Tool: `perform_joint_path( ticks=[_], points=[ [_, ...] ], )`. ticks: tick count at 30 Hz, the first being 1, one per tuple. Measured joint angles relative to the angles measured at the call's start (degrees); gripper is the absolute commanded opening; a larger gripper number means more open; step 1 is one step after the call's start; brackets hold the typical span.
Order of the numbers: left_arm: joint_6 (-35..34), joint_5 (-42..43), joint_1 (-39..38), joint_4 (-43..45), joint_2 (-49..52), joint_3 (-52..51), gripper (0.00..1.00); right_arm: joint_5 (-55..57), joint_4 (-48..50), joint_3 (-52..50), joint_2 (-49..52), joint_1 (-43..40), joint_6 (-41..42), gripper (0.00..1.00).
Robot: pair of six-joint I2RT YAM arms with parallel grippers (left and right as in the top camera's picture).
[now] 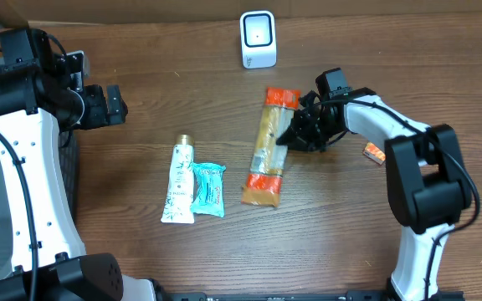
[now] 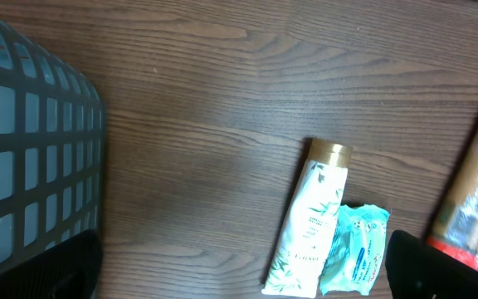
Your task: Scan the item barcode
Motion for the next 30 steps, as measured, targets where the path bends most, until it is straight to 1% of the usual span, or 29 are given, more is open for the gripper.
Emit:
perform_joint_path(
  ticks=[1,4,6,8,14,17,21,25,28,30],
  points=[
    [0.0,0.0,0.0,0.0,0.0,0.0,1.0,1.2,-2.1,0.2,-0.8,0.2,-0.4,0.04],
    [0.0,0.0,0.0,0.0,0.0,0.0,1.0,9.7,-14.4,3.5,-4.7,1.7,-1.3,0.04],
    [0.0,0.0,0.0,0.0,0.0,0.0,1.0,15.6,-20.3,6.2,-6.5,3.4,-1.5,0.04],
    [0.0,0.0,0.0,0.0,0.0,0.0,1.0,20.9,-23.9,8.8,-7.5,5.5,-1.4,0.04],
    [0.0,0.0,0.0,0.0,0.0,0.0,1.0,32.2,-24.4,10.4,-7.7,13.4,-1.5,0.04],
    [0.0,0.0,0.0,0.0,0.0,0.0,1.0,34.4,-24.4,10.4,-6.6,16.1,-1.5,0.04],
    [0.0,0.0,0.0,0.0,0.0,0.0,1.0,35.5,-24.4,10.5,-3.5,17.0,-1.6,0.07],
    [0.0,0.0,0.0,0.0,0.0,0.0,1.0,35.9,-24.4,10.8,-1.2,16.9,-2.5,0.17],
    [0.0,0.0,0.0,0.0,0.0,0.0,1.0,33.9,-22.5,10.5,-1.0,16.9,-5.7,0.24],
    [0.0,0.0,0.0,0.0,0.0,0.0,1.0,32.3,-20.9,10.0,-0.9,16.9,-7.7,0.31]
  ],
)
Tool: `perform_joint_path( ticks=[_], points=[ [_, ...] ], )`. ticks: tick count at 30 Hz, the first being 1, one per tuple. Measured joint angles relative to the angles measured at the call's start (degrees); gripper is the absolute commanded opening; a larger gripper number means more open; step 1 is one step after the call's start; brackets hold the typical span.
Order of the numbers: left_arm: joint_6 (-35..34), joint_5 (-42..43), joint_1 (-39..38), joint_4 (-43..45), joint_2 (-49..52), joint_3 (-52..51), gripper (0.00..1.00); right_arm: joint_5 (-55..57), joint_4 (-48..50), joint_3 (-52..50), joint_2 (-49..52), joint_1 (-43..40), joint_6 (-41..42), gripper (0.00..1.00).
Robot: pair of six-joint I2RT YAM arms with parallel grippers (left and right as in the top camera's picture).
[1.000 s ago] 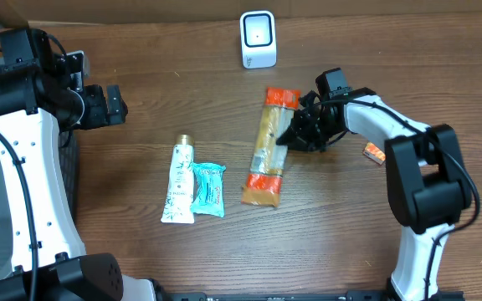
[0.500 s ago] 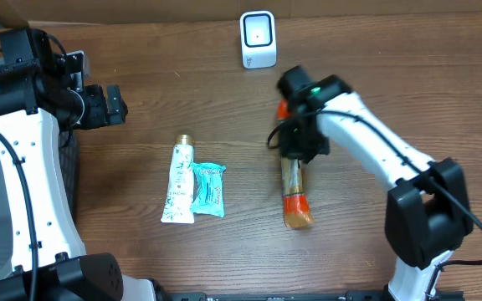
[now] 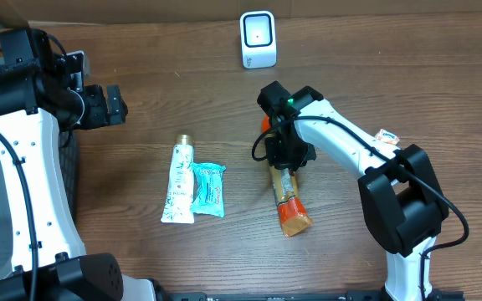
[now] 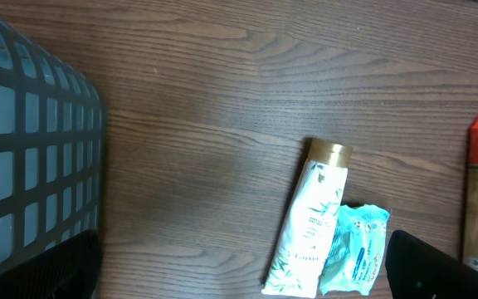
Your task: Scan the item barcode
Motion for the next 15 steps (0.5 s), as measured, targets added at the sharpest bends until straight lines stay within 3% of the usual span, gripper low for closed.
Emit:
perform_joint_path(
  ticks=[4,13,15],
  points=[
    [0.0,0.0,0.0,0.0,0.0,0.0,1.0,-1.6,0.8,-0.7,0.4,0.0,-2.4,0.45],
    [0.0,0.0,0.0,0.0,0.0,0.0,1.0,-5.5,2.2,-3.1,0.5,-0.2,-5.9,0.45],
    [0.0,0.0,0.0,0.0,0.0,0.0,1.0,-6.5,2.3,-3.5,0.5,-0.4,-6.6,0.4]
  ],
)
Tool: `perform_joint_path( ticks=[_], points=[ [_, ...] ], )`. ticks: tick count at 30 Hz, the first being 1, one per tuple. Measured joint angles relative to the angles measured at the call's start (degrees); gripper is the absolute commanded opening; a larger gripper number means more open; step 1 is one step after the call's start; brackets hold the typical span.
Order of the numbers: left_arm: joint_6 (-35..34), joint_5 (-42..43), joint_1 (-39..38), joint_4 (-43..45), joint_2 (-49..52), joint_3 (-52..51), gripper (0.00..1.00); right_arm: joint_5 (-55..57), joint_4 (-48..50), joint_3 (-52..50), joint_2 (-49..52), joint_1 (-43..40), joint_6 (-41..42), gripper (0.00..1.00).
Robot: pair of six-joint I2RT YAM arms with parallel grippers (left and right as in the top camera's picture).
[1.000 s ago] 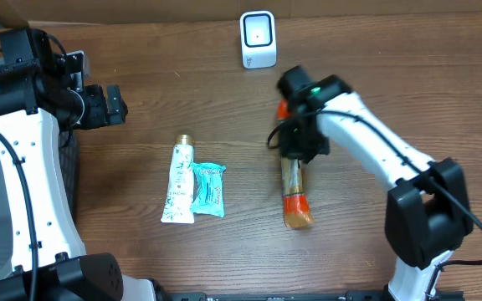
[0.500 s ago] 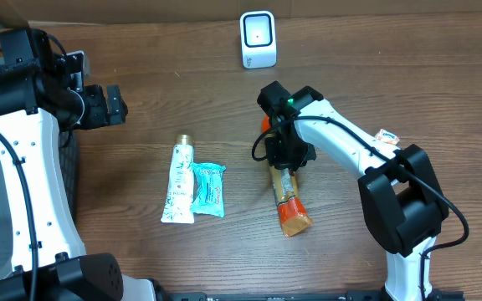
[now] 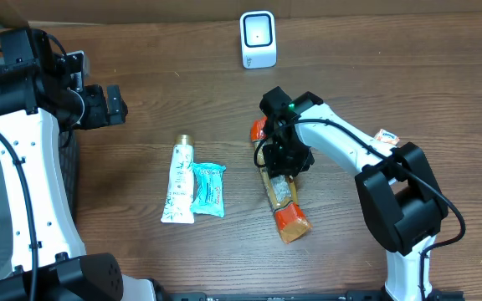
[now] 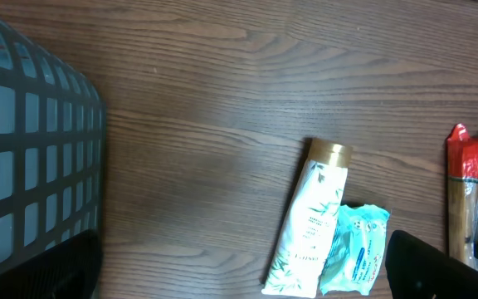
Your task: Scan the item barcode
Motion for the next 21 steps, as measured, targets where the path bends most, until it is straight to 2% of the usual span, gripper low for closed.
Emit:
perform_joint_path(
  ticks=[3,5,13,21],
  points=[
    [0.0,0.0,0.0,0.0,0.0,0.0,1.0,-1.5,0.3,-0.3,0.0,0.0,-1.0,0.24],
    [0.0,0.0,0.0,0.0,0.0,0.0,1.0,-2.8,0.5,-0.4,-0.1,0.0,-1.6,0.05],
    [0.0,0.0,0.0,0.0,0.0,0.0,1.0,-9.0,0.9,-0.7,-0.7,-0.8,-2.6,0.04],
    [0.0,0.0,0.0,0.0,0.0,0.0,1.0,-10.6,-1.8,-0.1,-0.7,-5.7,-3.8,0.04]
  ],
)
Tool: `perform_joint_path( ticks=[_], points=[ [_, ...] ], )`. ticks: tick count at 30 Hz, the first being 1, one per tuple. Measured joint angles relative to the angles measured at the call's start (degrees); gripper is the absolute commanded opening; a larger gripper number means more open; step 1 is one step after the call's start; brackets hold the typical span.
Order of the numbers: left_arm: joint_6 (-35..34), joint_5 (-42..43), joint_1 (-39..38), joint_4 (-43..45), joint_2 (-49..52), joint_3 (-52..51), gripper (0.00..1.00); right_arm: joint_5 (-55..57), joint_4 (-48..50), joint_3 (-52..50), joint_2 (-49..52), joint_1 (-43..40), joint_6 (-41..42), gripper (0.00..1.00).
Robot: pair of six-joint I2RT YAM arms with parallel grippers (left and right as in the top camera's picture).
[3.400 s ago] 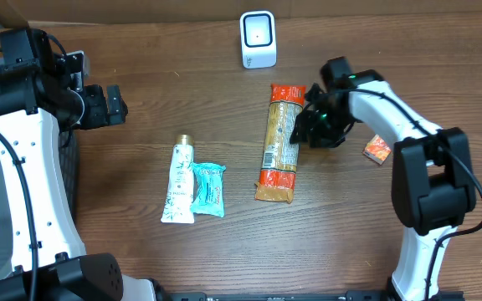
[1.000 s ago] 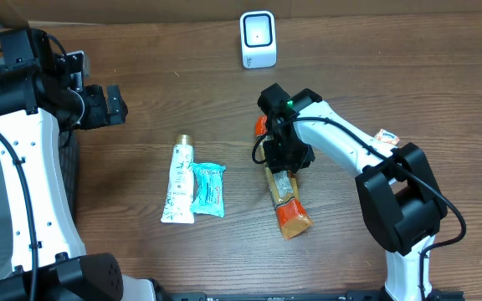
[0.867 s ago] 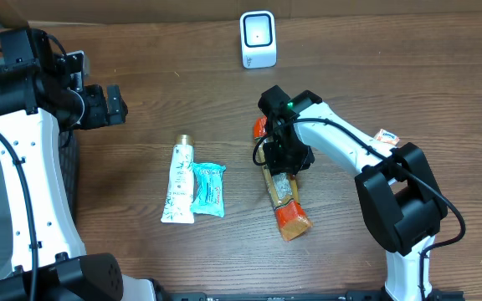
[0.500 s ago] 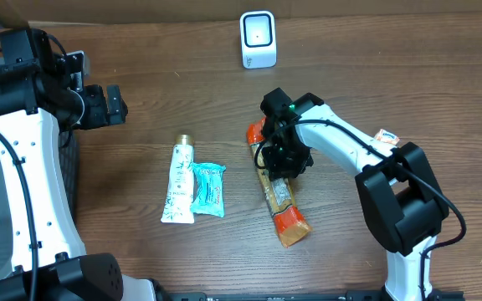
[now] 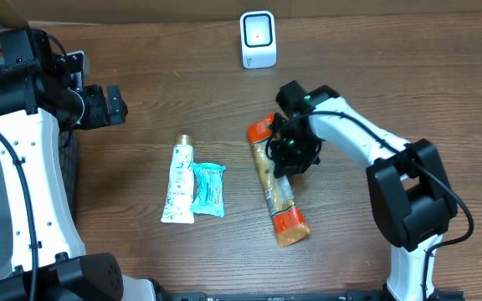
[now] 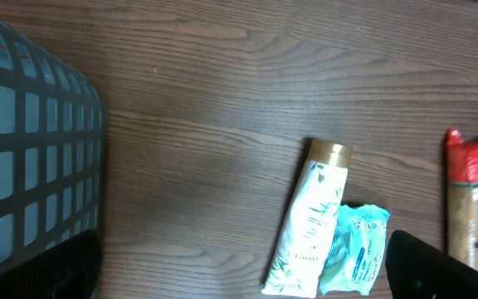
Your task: Scan the item barcode
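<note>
A long tan package with orange-red ends (image 5: 276, 182) lies on the wooden table, angled from upper left to lower right; its top end also shows at the right edge of the left wrist view (image 6: 474, 199). My right gripper (image 5: 292, 155) sits at the package's right edge near its upper half, shut on it, with the fingers mostly hidden under the wrist. The white barcode scanner (image 5: 258, 39) stands at the table's back. My left gripper (image 5: 113, 104) hangs open at the far left with nothing between its fingers (image 6: 38, 267).
A white tube with a gold cap (image 5: 178, 180) (image 6: 314, 218) and a teal packet (image 5: 208, 190) (image 6: 357, 249) lie side by side left of the package. A dark mesh basket (image 6: 27, 158) stands at the left edge.
My right gripper has shifted a little to the right, and the long package now lies flatter and looks wider. The left arm has not moved.
The package first lay right of the teal packet, its top below the scanner, with my right gripper at its right edge. Then it was turned with the gripper over it, its lower end swung toward the front right. It has stayed about there, now lying flat.
</note>
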Motion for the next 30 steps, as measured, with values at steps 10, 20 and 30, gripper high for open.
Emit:
perform_joint_path(
  ticks=[10,20,30],
  points=[
    [0.0,0.0,0.0,0.0,0.0,0.0,1.0,5.4,-0.7,0.7,-0.3,0.2,4.2,0.04],
    [0.0,0.0,0.0,0.0,0.0,0.0,1.0,13.7,-2.8,1.5,-0.7,3.9,10.5,0.46],
    [0.0,0.0,0.0,0.0,0.0,0.0,1.0,14.7,-2.8,-1.6,-0.8,3.8,11.2,0.48]
  ],
)
